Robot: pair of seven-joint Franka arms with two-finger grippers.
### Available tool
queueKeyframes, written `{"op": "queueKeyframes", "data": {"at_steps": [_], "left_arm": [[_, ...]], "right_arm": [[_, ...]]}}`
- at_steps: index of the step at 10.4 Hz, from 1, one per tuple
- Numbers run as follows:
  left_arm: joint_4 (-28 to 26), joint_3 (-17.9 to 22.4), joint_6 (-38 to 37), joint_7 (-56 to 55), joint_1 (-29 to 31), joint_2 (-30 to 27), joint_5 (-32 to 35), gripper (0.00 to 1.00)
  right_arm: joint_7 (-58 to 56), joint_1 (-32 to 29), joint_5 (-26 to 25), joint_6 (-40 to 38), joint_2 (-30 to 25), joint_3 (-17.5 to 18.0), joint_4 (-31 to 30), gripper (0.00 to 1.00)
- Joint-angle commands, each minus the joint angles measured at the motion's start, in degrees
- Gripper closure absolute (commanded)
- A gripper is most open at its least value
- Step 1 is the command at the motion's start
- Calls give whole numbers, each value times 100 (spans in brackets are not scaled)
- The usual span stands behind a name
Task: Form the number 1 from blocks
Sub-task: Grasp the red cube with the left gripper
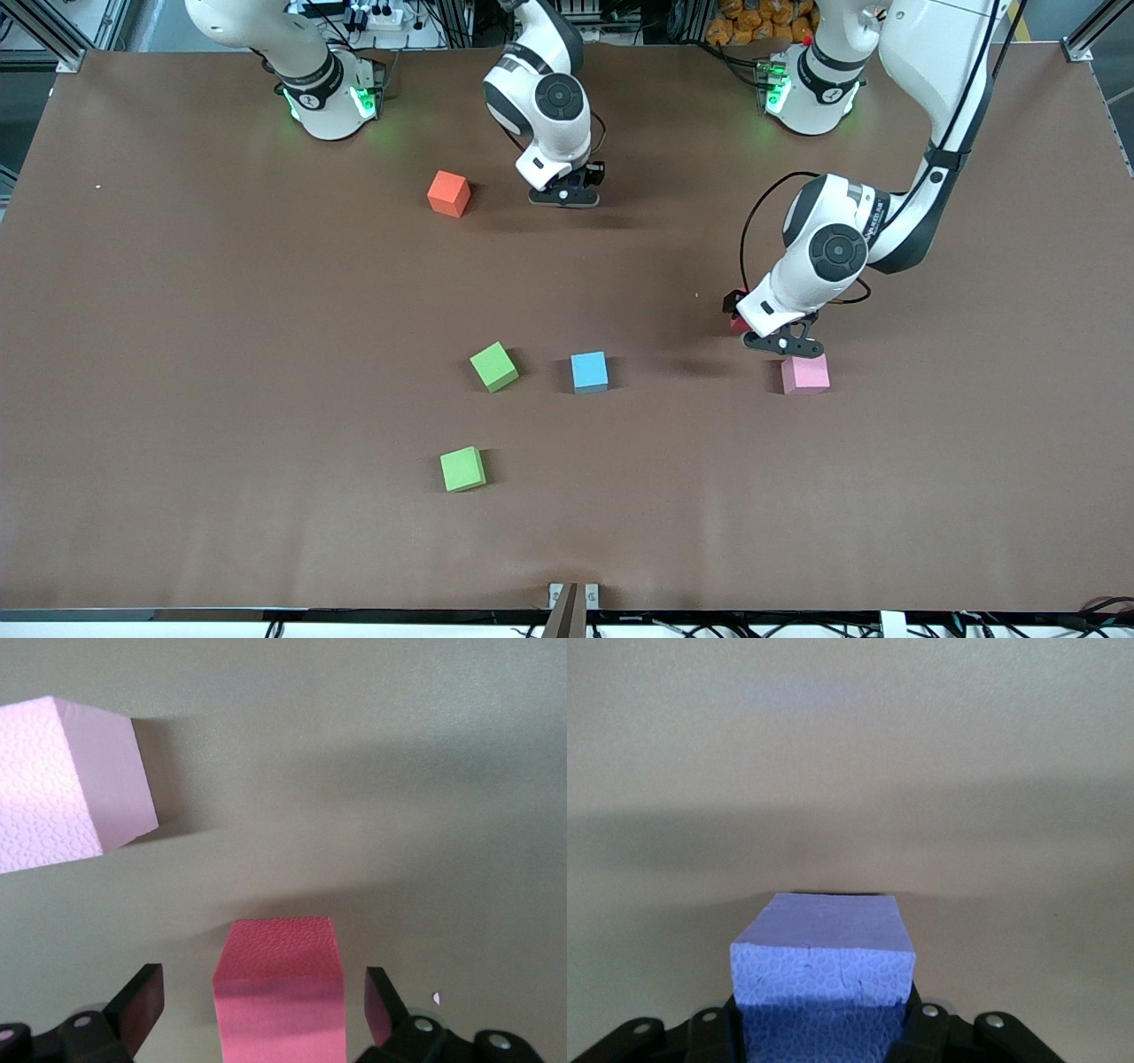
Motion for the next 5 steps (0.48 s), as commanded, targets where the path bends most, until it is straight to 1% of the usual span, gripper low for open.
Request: {"op": "queueKeyframes", "data": {"at_steps": [1, 3, 4, 5], "left_arm": [[-180, -4, -6, 88, 17, -65, -169, 0], [-172, -4, -6, 88, 8, 31, -448, 0], [-172, -4, 2, 88, 8, 40, -459, 16], [-172, -4, -6, 88, 8, 49, -459, 59]], "right_arm": [[109, 122, 82, 199, -24, -48, -153, 100], [109, 193, 82, 446, -15, -48, -285, 100], [118, 193, 82, 446, -23, -48, -294, 100], [126, 193, 82, 438, -32, -48, -294, 100]]}}
